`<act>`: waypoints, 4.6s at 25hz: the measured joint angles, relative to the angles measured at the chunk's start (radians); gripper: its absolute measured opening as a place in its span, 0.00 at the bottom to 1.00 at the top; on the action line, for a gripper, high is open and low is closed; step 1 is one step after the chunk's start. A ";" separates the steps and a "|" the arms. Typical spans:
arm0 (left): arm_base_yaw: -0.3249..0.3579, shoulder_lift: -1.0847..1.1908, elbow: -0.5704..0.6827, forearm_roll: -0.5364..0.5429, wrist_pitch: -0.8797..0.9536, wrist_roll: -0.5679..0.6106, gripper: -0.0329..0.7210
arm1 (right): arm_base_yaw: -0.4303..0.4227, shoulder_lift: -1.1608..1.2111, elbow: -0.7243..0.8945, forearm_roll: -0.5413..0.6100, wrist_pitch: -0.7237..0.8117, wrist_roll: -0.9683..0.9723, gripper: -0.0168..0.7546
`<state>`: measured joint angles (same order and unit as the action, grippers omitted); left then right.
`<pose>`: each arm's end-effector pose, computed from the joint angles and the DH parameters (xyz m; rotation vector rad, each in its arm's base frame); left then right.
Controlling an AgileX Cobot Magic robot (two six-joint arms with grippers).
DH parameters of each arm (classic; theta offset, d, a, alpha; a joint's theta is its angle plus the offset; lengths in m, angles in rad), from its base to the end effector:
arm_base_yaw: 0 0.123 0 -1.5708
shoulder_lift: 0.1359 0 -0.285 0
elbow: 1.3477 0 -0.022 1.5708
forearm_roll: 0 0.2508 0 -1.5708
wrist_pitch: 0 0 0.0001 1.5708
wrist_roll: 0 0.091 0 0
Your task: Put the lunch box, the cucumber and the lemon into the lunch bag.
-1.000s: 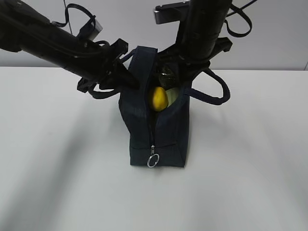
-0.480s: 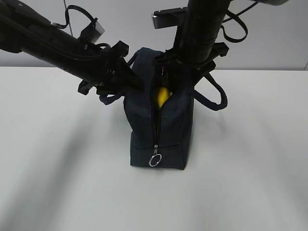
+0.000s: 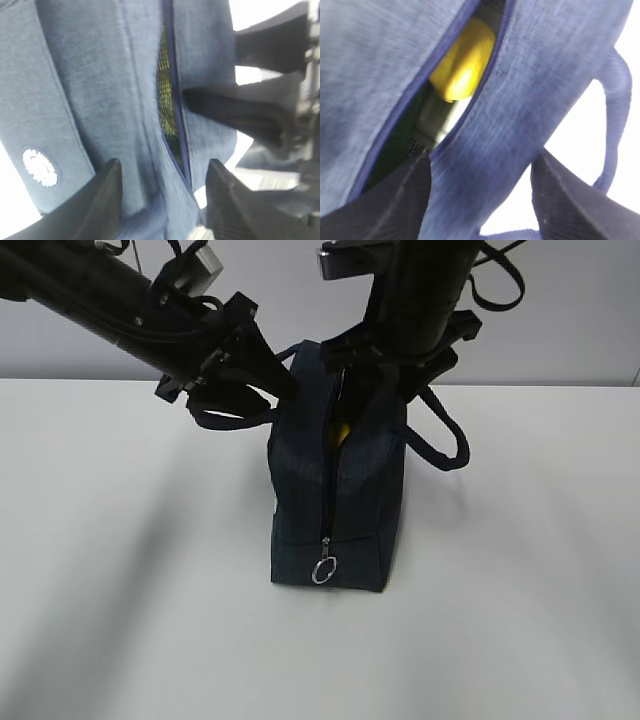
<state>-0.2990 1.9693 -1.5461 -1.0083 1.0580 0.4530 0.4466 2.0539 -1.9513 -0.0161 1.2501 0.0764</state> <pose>0.3790 -0.1871 0.2517 0.3973 2.5975 -1.2718 0.4008 0.1904 0.2864 -0.5267 2.7919 0.0910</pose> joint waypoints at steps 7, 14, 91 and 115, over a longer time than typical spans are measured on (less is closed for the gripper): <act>0.045 0.000 -0.110 0.082 0.134 -0.042 0.54 | 0.000 -0.069 0.000 0.000 0.000 -0.002 0.63; 0.051 -0.036 -0.162 0.236 0.154 -0.102 0.48 | 0.000 -0.147 0.000 0.005 0.000 -0.087 0.63; -0.023 -0.774 0.301 0.702 0.194 -0.357 0.41 | 0.084 -1.004 1.520 0.125 -1.176 -0.322 0.38; -0.023 -0.774 0.301 0.735 0.192 -0.394 0.41 | 0.243 -0.636 1.520 0.127 -1.552 -0.157 0.38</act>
<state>-0.3223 1.1950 -1.2447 -0.2732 1.2499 0.0587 0.6898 1.4183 -0.4316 0.1109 -0.3016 -0.0808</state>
